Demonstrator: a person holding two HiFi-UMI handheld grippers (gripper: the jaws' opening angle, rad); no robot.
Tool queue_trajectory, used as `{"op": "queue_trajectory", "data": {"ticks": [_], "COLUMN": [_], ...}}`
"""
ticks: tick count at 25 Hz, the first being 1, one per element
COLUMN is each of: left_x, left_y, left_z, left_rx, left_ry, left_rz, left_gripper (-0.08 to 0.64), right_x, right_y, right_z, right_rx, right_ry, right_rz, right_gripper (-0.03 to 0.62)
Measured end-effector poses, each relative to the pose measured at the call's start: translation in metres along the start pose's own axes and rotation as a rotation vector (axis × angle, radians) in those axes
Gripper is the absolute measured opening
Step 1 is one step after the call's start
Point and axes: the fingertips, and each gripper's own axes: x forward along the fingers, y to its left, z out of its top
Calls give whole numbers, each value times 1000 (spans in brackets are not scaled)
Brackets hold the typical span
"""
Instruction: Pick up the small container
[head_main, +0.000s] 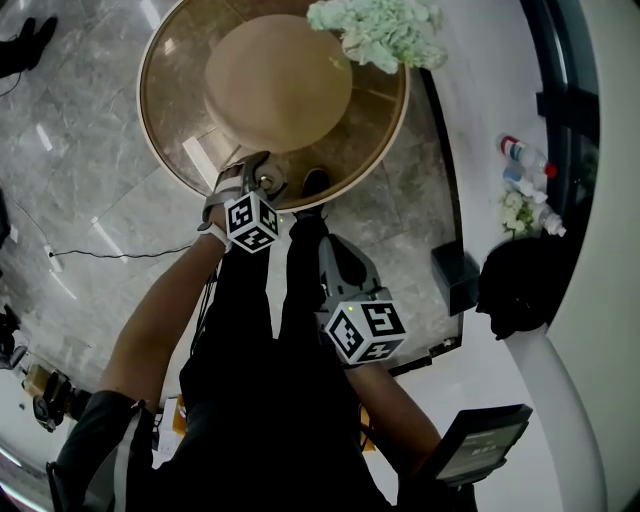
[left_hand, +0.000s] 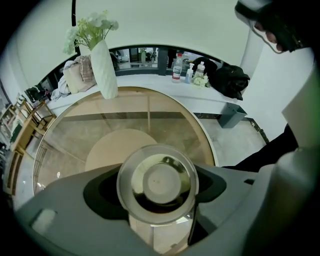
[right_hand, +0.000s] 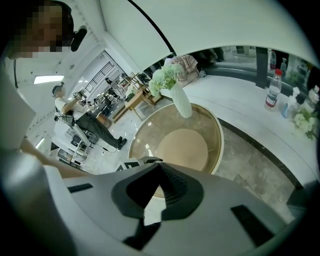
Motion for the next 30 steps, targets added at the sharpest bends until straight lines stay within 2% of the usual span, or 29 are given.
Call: {"op": "queue_trajectory", "data": {"ticks": [8, 12, 18, 21, 26, 30], "left_x": [7, 2, -22, -45, -109, -171], "left_y": [2, 7, 22, 30, 42, 49], "left_z": [2, 1, 19, 31, 52, 72], "left_rx": [-11, -77, -250, -379, -625, -765], "left_ry": [22, 9, -72, -123, -227, -343], "left_rz": [8, 33, 23, 11, -1, -18], "left_gripper": [328, 334, 334, 334, 334, 334], "right_x": [-6, -12, -17, -21, -34, -46], "right_y": [-11, -8, -8, 1, 22, 42], "right_z": [-9, -6, -1, 6, 25, 49], "right_rx": [18, 22, 19, 15, -12, -38], "right_ry": [10, -7, -31, -40, -68, -102], "right_rz": [-11, -12, -17, -4, 24, 51], "right_gripper": [6, 6, 6, 6, 6, 6]}}
